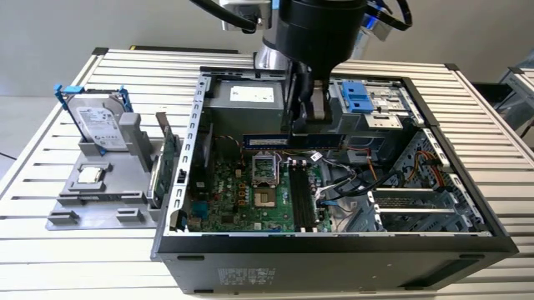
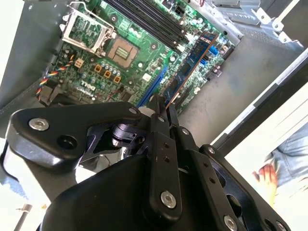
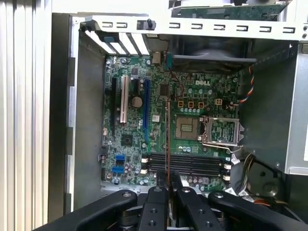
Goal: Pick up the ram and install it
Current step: 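Pick up the ram and move it above insertion slot, then insert the ram into the slot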
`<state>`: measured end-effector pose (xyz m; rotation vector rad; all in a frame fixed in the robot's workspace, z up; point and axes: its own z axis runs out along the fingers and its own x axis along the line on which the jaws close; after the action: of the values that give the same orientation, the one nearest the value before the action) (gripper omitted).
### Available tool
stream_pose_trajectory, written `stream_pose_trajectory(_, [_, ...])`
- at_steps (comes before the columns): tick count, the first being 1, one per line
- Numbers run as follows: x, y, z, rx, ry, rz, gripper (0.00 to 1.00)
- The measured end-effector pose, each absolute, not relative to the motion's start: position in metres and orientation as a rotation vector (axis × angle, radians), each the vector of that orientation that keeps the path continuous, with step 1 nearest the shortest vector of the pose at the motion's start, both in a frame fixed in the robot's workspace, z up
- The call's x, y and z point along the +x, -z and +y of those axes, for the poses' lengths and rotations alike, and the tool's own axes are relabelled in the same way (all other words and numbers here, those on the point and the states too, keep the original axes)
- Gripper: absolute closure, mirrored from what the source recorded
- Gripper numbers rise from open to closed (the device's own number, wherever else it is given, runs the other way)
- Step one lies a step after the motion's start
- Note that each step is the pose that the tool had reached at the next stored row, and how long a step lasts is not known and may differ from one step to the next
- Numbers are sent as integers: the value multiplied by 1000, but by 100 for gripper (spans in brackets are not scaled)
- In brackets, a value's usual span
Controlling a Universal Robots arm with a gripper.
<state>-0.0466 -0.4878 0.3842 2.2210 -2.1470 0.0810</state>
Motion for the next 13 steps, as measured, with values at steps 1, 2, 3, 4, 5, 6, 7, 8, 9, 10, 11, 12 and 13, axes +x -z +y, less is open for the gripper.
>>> stream_pose_trajectory(1, [-45,-384,-488,2221,-81,-2147,100])
stream_pose_trajectory(2, [-44,-384,-488,2221,-81,-2147,100])
stream_pose_trajectory(3, [-43,-384,-488,2221,-81,-2147,100])
stream_pose_trajectory(4, [-43,-384,-488,2221,-81,-2147,100])
stream_pose_trajectory(5, [-42,-384,-488,2221,-81,-2147,100])
stream_pose_trajectory(6, [-42,-384,-488,2219,-81,-2149,100])
stream_pose_trajectory(7, [-42,-384,-488,2215,-81,-2153,100])
stream_pose_trajectory(8, [-42,-384,-488,2209,-80,-2159,100])
stream_pose_trajectory(9, [-42,-384,-488,2201,-80,-2167,100])
stream_pose_trajectory(10, [-42,-384,-488,2197,-80,-2170,100])
stream_pose_trajectory(11, [-41,-384,-488,2195,-80,-2173,100])
stream_pose_trajectory(12, [-40,-384,-488,2192,-80,-2176,100])
stream_pose_trajectory(13, [-39,-384,-488,2189,-80,-2178,100])
